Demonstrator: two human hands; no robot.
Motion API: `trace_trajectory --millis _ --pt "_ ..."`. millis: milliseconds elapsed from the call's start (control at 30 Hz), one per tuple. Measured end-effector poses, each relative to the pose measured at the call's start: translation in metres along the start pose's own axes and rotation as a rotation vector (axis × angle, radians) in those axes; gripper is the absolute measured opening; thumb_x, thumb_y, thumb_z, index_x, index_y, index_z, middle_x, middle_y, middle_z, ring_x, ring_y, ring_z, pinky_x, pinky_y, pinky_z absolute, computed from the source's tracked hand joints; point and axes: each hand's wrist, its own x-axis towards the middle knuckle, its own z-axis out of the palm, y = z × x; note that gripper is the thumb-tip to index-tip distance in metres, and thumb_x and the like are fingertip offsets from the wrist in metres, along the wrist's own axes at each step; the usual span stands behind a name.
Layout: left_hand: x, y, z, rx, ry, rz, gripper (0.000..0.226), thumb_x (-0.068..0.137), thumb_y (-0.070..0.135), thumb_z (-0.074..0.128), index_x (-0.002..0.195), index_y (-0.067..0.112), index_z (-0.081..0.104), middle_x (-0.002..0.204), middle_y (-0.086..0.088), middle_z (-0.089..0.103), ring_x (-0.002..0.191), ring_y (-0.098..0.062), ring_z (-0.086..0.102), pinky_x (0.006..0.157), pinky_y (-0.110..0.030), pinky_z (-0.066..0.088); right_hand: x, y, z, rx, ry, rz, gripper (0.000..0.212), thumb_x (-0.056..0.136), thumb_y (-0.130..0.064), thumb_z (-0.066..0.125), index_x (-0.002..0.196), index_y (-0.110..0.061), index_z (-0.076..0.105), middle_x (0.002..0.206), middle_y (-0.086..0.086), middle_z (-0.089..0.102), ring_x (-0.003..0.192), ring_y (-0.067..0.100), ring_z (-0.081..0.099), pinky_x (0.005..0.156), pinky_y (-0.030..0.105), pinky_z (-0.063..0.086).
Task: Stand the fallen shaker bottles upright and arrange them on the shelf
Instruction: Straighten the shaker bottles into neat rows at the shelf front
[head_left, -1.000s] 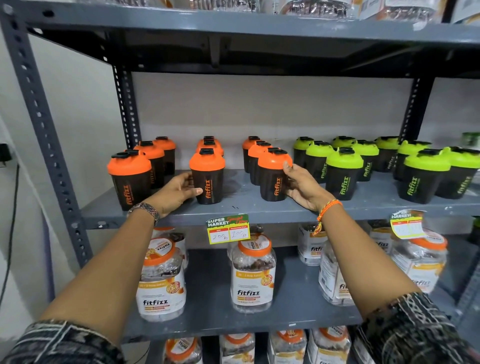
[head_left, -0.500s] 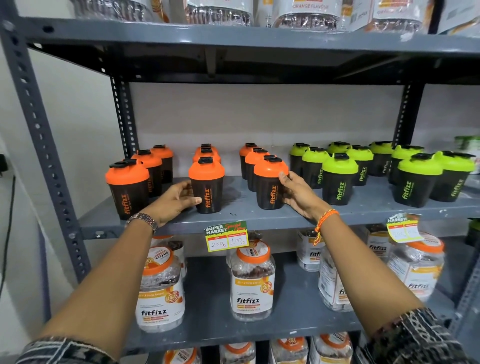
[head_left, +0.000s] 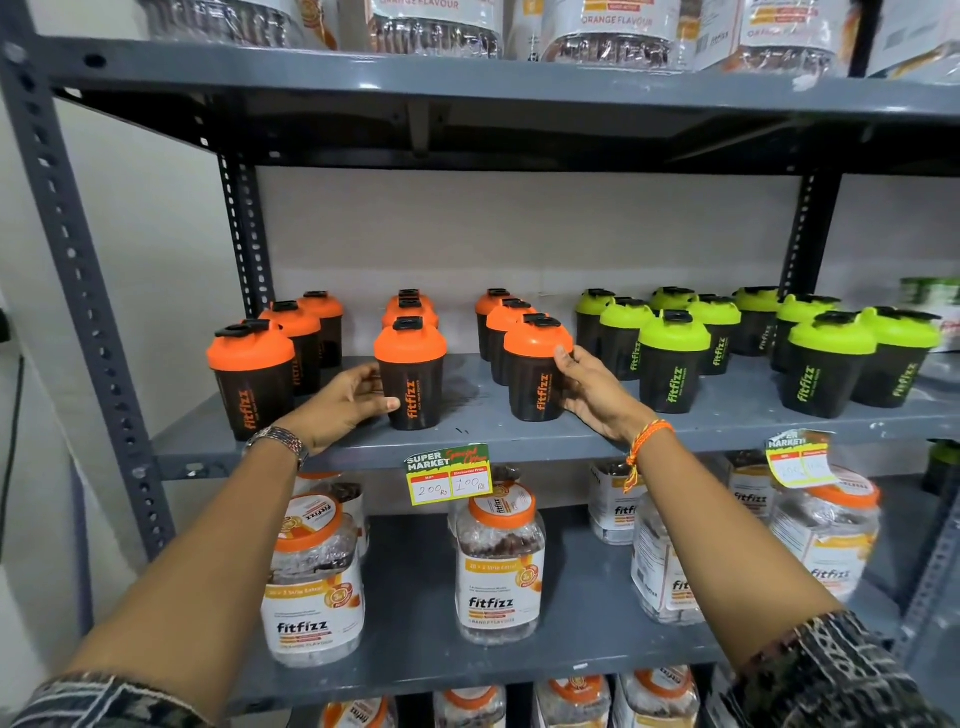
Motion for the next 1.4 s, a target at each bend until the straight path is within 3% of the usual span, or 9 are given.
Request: trace_trajectory --millis 100,233,400,533,700,800,933,1133,1400 --pt "-0.009 0.003 0.005 -0.021 -0.002 -0.04 0.05 0.086 0.007 0.071 0.126 0.03 0.052 0.125 0.012 0.061 0.116 -0.002 0.058 0.121 -0.04 0.038 -0.007 0.0 0.0 -0.014 -0.001 0.023 0.083 0.061 -0.055 0.084 0.127 -0.014 0.055 0.12 0.004 0.069 0.112 0.017 0.065 0.091 0.038 0.055" --pt "-0.004 0.025 0.058 -0.093 -0.072 -0.096 0.115 0.053 0.041 0.096 0.149 0.025 0.035 0.131 0.017 0.055 0.127 -0.006 0.053 0.116 -0.035 0.039 -0.021 0.004 -0.065 -0.046 0.048 0.082 0.047 0.095 -0.032 0.059 0.137 -0.014 0.048 0.124 0.002 0.063 0.114 0.016 0.058 0.1 0.036 0.045" --pt "-0.049 0.042 0.077 -0.092 0.478 -0.123 0.084 0.088 0.021 0.073 0.158 0.016 0.025 0.155 -0.005 0.046 0.143 -0.022 0.044 0.12 -0.043 0.035 -0.051 -0.011 -0.062 -0.227 0.146 -0.083 0.046 0.095 -0.035 0.061 0.138 -0.026 0.047 0.125 -0.009 0.06 0.126 0.013 0.054 0.108 0.037 0.042" --pt "-0.083 0.062 0.131 -0.16 0.887 0.194 0.051 0.083 0.015 0.075 0.128 0.022 0.053 0.124 -0.006 0.063 0.11 -0.02 0.064 0.1 -0.035 0.052 -0.084 -0.026 -0.076 -0.14 0.391 -0.331 0.029 0.086 -0.037 0.067 0.112 -0.025 0.063 0.112 0.003 0.068 0.102 0.009 0.068 0.084 0.028 0.059" --pt "-0.048 0.096 0.236 -0.009 0.491 0.303 0.049 0.082 0.016 0.077 0.124 0.024 0.052 0.116 0.007 0.062 0.107 -0.001 0.062 0.094 -0.013 0.049 -0.107 -0.021 -0.167 -0.147 0.864 -0.469 0.018 0.088 -0.013 0.073 0.092 -0.025 0.06 0.082 0.0 0.063 0.067 -0.002 0.061 0.072 0.024 0.051" --pt "-0.004 0.109 0.285 0.093 0.315 0.272 0.057 0.082 0.018 0.079 0.131 0.018 0.05 0.121 0.0 0.062 0.111 -0.01 0.061 0.104 -0.027 0.05 -0.117 -0.024 -0.224 -0.156 0.945 -0.417 0.034 0.074 -0.024 0.08 0.095 -0.029 0.053 0.083 -0.003 0.056 0.073 0.007 0.058 0.081 0.03 0.049" --pt "0.047 0.118 0.315 0.289 0.213 0.119 0.086 0.077 0.028 0.084 0.146 0.004 0.038 0.139 -0.015 0.057 0.13 -0.03 0.056 0.109 -0.038 0.045 -0.126 -0.028 -0.278 -0.384 0.907 -0.261 0.068 0.068 -0.021 0.088 0.122 -0.011 0.048 0.104 0.005 0.052 0.095 0.019 0.053 0.086 0.03 0.047" --pt "0.092 0.114 0.326 0.327 0.009 -0.085 0.122 0.074 0.027 0.087 0.159 0.013 0.001 0.157 -0.021 0.04 0.144 -0.033 0.044 0.116 -0.041 0.038 -0.126 -0.027 -0.336 -0.664 0.704 -0.033 0.094 0.067 -0.026 0.091 0.144 -0.008 0.039 0.137 0.014 0.053 0.126 0.028 0.054 0.107 0.045 0.046" --pt "0.105 0.115 0.341 0.292 0.025 -0.081 0.107 0.083 0.017 0.079 0.156 0.014 0.001 0.114 -0.004 0.065 0.117 -0.025 0.063 0.106 -0.039 0.046 -0.093 -0.03 -0.348 -0.728 0.546 -0.089 0.072 0.068 -0.028 0.091 0.126 -0.008 0.051 0.125 0.013 0.068 0.111 0.027 0.067 0.097 0.048 0.054"
